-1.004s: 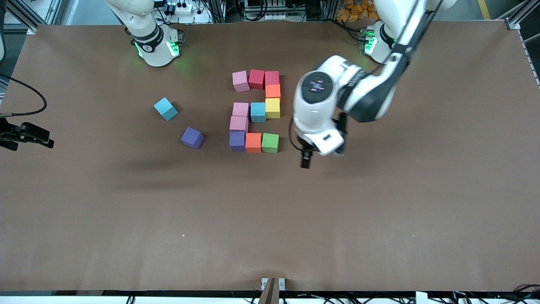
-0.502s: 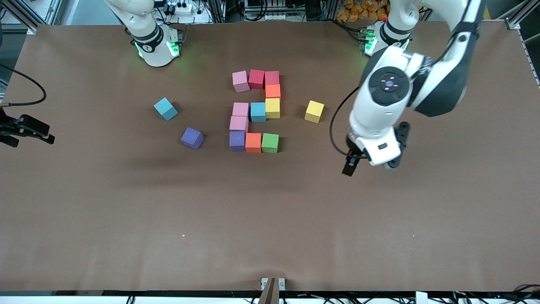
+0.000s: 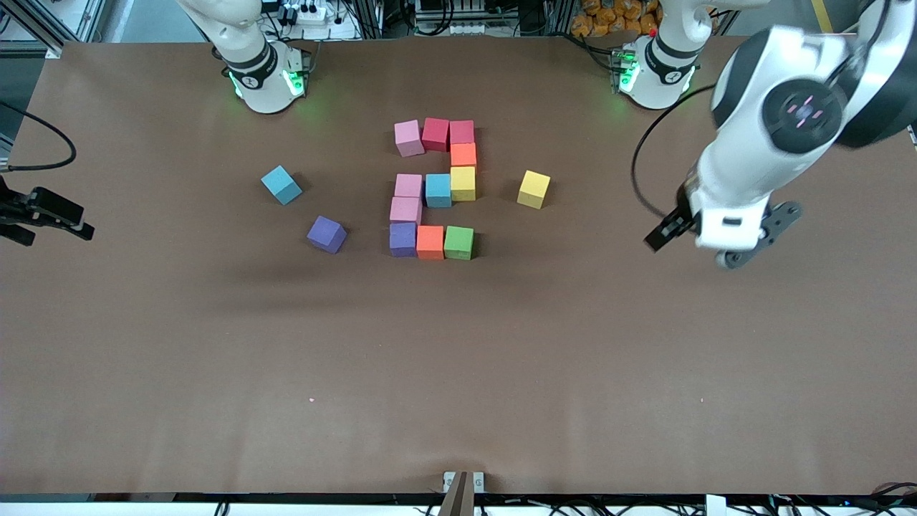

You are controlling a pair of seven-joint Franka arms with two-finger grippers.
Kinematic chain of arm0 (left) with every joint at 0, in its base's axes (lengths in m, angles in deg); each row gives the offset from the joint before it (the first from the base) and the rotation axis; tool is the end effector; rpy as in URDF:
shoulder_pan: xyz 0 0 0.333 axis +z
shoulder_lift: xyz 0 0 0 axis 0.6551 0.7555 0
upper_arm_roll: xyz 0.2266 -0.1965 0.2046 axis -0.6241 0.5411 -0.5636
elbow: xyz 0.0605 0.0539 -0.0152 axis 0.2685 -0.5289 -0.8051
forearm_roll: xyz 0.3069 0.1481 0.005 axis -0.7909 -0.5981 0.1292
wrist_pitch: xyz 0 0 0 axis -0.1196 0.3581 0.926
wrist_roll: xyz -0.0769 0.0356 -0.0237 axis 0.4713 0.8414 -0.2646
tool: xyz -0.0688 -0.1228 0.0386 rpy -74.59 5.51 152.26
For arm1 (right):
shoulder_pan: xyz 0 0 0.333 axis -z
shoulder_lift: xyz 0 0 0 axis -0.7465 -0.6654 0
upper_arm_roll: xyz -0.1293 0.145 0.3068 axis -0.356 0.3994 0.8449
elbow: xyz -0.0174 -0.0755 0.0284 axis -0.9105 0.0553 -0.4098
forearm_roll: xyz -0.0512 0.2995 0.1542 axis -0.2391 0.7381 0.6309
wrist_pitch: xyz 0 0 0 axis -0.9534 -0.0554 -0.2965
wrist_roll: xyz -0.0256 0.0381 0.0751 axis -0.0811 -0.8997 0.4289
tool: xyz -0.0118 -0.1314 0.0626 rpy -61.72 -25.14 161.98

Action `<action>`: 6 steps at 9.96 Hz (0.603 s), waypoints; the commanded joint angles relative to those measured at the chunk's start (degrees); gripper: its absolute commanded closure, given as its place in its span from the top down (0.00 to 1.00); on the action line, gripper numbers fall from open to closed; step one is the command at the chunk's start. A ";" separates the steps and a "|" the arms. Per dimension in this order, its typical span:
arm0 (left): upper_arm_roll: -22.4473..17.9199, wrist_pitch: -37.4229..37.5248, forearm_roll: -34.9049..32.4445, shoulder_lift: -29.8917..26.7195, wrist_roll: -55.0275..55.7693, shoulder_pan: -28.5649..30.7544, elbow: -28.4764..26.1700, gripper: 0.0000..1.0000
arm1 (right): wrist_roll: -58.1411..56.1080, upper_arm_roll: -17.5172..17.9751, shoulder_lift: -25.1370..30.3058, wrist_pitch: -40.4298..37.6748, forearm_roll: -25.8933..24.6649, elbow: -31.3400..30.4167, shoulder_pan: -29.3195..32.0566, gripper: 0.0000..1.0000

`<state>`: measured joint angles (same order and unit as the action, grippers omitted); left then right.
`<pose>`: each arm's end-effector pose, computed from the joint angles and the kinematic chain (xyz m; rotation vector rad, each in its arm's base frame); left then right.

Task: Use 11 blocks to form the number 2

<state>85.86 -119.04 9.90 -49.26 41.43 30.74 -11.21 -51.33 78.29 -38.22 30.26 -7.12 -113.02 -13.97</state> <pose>0.5075 -0.1578 0.5408 -2.8921 -0.8362 0.1004 0.5450 -0.0668 0.6067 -3.0601 -0.0547 -0.1279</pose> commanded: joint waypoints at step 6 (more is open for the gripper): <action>-5.10 4.38 1.07 -10.13 -34.25 2.98 1.76 1.00 | -0.59 0.53 1.30 -0.64 0.52 1.29 2.16 1.00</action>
<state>80.37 -116.75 9.93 -59.63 10.95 32.65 -12.09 -51.37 78.22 -37.81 30.26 -7.16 -112.08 -13.03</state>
